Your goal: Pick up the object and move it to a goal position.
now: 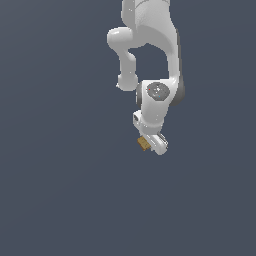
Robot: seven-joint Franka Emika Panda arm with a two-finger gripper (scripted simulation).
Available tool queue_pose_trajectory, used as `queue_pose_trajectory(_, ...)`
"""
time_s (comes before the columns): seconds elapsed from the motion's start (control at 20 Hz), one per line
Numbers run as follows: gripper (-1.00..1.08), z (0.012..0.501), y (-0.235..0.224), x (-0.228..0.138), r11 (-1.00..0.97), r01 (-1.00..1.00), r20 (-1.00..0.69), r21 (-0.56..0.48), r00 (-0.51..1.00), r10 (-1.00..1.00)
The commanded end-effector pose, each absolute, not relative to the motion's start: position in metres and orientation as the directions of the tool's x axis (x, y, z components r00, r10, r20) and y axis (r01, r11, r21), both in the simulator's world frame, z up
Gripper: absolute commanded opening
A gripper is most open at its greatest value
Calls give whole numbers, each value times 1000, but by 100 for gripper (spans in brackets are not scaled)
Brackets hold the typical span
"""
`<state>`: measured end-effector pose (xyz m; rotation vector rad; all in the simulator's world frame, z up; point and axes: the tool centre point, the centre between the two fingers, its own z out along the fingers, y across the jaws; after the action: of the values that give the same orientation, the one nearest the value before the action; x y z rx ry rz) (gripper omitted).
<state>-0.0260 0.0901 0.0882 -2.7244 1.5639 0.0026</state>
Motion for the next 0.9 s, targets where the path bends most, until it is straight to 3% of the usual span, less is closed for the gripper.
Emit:
queue_pose_trajectory(0.0,-100,111,98,-35,-505,-863,-1,-1,505,-863)
queue_pose_trajectory(0.85,-100,234,143,-81,-504,-864,1,0,504,-864)
